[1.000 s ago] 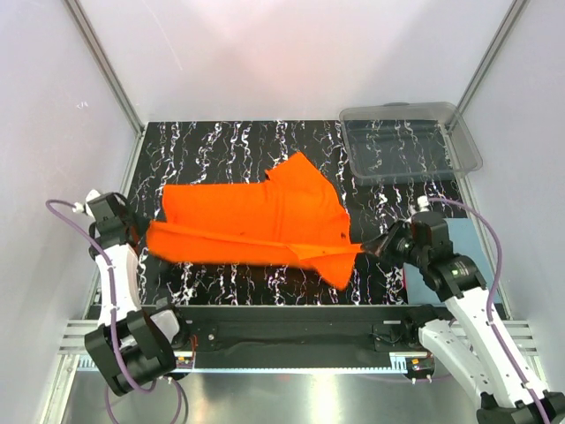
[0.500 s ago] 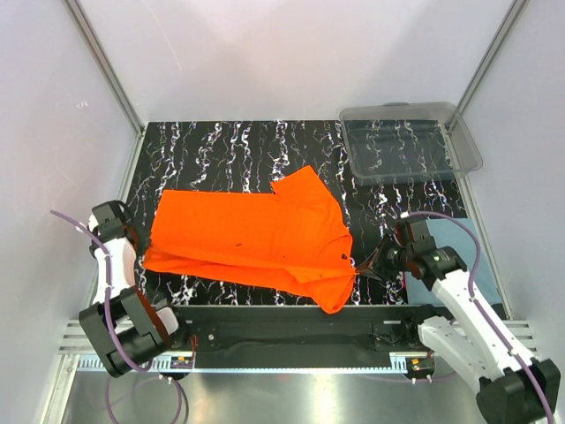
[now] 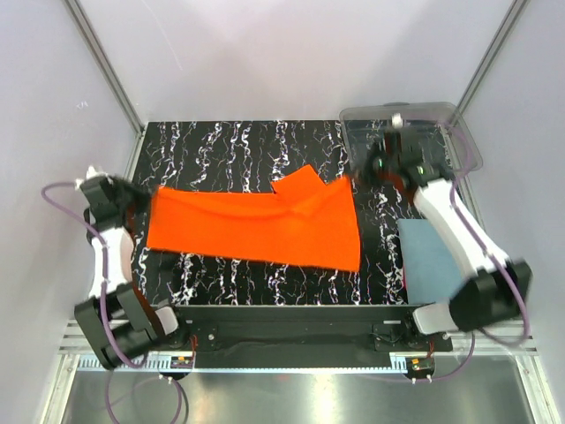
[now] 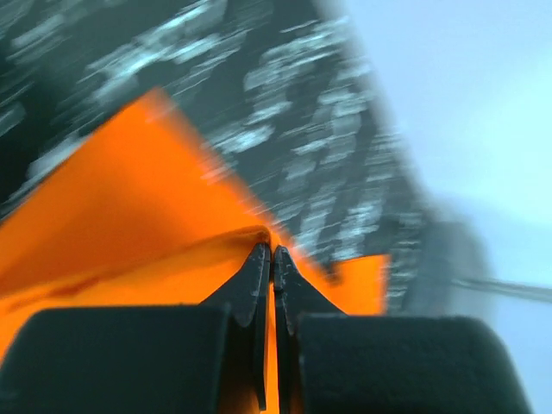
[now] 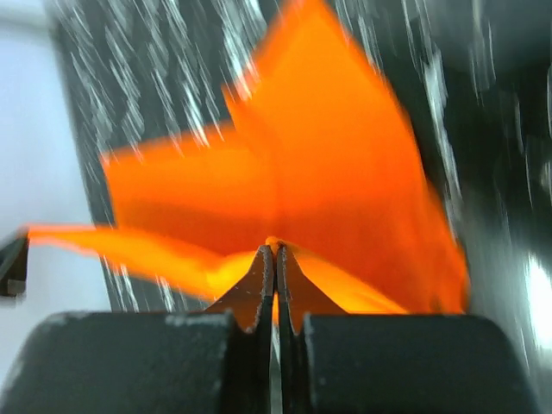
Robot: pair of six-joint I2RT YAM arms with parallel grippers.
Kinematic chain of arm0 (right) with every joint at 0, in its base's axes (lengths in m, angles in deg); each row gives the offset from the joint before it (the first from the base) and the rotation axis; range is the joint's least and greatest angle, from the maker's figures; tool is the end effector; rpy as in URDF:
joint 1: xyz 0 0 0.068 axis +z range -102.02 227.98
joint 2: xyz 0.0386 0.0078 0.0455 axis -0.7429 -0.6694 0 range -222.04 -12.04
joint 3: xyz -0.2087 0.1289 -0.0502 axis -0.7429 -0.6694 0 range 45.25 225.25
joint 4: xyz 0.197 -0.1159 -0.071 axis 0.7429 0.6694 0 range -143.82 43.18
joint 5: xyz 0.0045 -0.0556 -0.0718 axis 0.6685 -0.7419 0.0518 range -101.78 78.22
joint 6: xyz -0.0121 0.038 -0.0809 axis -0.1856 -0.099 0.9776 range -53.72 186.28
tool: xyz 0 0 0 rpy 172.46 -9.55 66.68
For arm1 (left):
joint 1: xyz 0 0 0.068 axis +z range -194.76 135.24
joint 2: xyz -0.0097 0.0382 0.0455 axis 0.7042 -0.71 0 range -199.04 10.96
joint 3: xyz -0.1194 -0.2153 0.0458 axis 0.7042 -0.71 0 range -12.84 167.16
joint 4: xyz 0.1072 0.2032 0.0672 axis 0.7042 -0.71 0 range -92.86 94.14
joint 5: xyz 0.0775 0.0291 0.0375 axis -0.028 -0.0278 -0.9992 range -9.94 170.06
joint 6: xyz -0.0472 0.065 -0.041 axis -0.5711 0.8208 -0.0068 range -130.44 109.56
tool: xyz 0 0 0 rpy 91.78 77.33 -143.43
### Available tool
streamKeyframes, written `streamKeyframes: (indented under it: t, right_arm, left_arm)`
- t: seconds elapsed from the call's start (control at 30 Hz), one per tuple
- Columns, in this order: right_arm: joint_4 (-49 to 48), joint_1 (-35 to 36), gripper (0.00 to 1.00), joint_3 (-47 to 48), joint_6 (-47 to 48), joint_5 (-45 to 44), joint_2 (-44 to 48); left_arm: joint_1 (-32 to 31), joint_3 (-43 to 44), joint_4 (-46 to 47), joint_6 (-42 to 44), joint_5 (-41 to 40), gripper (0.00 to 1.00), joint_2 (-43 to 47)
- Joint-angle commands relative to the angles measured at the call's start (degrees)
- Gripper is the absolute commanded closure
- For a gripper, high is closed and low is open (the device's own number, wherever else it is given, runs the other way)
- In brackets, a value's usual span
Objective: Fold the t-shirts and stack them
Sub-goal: Flatten the tshirt out
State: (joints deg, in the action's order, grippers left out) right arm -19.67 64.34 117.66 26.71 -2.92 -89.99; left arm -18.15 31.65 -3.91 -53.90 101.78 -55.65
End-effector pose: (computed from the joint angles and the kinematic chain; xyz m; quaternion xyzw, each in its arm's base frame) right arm 0.2979 0.1004 0.2892 0.1494 0.8906 0.2605 0.3415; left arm 0.2643 0.0992 0.2319 -0.4118 0.7509 -0.2333 0.4606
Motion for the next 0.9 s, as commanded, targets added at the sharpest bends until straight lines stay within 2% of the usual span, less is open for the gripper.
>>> streamKeyframes:
  t: [0.0, 0.1, 0.17, 0.2, 0.23, 0.27, 0.3, 0.33, 0.37, 0.43, 0.47, 0.5, 0.57, 0.63, 0.67, 0.73, 0.77, 0.87]
  right_arm:
    - [-9.19, -3.69, 1.0, 16.76, 4.5, -4.73, -11.84]
    - [-9.45, -6.15, 1.0, 41.41, 4.5, -4.12, -22.48]
    - [-9.11, -6.78, 1.0, 51.47, 4.77, -3.94, -29.67]
    - [-8.93, -7.04, 1.0, 56.66, 4.85, -3.68, -31.89]
    - [-7.36, -7.22, 1.0, 68.11, 5.73, -3.59, -34.52]
    - [-6.3, -7.31, 1.0, 74.49, 6.0, -3.94, -39.77]
    - [-5.51, -7.48, 1.0, 80.73, 6.43, -3.94, -42.17]
    - [-5.15, -7.66, 1.0, 91.41, 6.96, -4.2, -44.28]
    - [-5.32, -7.75, 1.0, 95.43, 7.05, -5.16, -46.74]
    - [-8.2, -8.1, 1.0, 98.89, 7.31, -7.45, -46.33]
    - [-10.05, -8.27, 1.0, 96.98, 7.58, -7.98, -43.11]
    - [-11.98, -8.36, 1.0, 90.35, 8.01, -8.59, -40.72]
    - [-17.87, -8.36, 1.0, 83.29, 8.63, -8.6, -34.15]
    - [-18.33, -8.36, 1.0, 77.82, 8.9, -9.4, -31.92]
    - [-18.24, -8.36, 1.0, 76.15, 9.07, -9.04, -30.43]
    - [-17.55, -8.36, 1.0, 69.94, 7.94, -6.33, -28.67]
    - [-17.28, -8.36, 1.0, 67.46, 7.41, -5.62, -26.66]
    - [-17.01, -8.36, 1.0, 55.43, 4.51, -2.98, -21.04]
  left_arm:
    - [-3.14, 12.85, 22.52, -8.2, 8.69, 1.0, -5.53]
    - [-5.34, 25.09, 28.26, -14.26, 10.71, 1.0, -14.13]
    - [-6.66, 31.68, 30.54, -16.29, 11.16, 1.0, -17.57]
    - [-6.92, 38.58, 32.56, -17.61, 10.98, 1.0, -21.16]
    - [-7.27, 42.66, 33.18, -19.1, 10.81, 1.0, -23.19]
    - [-7.36, 51.31, 33.8, -19.81, 10.89, 1.0, -25.39]
    - [-7.36, 56.1, 34.68, -20.43, 10.98, 1.0, -27.76]
    - [-7.45, 60.84, 34.86, -22.44, 10.89, 1.0, -32.48]
    - [-7.54, 70.03, 35.3, -23.85, 10.81, 1.0, -34.97]
    - [-7.45, 79.56, 37.85, -28.05, 10.8, 1.0, -42.35]
    - [-7.28, 84.4, 37.59, -28.95, 10.2, 1.0, -44.72]
    - [-7.1, 93.23, 36.54, -30.35, 9.84, 1.0, -48.66]
    - [-6.75, 98.93, 38.71, -31.33, 9.14, 1.0, -50.81]
    - [-6.31, 95.28, 40.13, -33.7, 9.4, 1.0, -48.98]
    - [-6.13, 85.95, 41.0, -34.31, 10.01, 1.0, -47.14]
    - [-5.78, 73.44, 46.44, -34.93, 10.1, 1.0, -39.88]
    - [-5.52, 62.06, 48.03, -34.67, 9.93, 1.0, -37.3]
    - [-3.77, 45.32, 48.05, -31.7, 12.02, 1.0, -29.56]
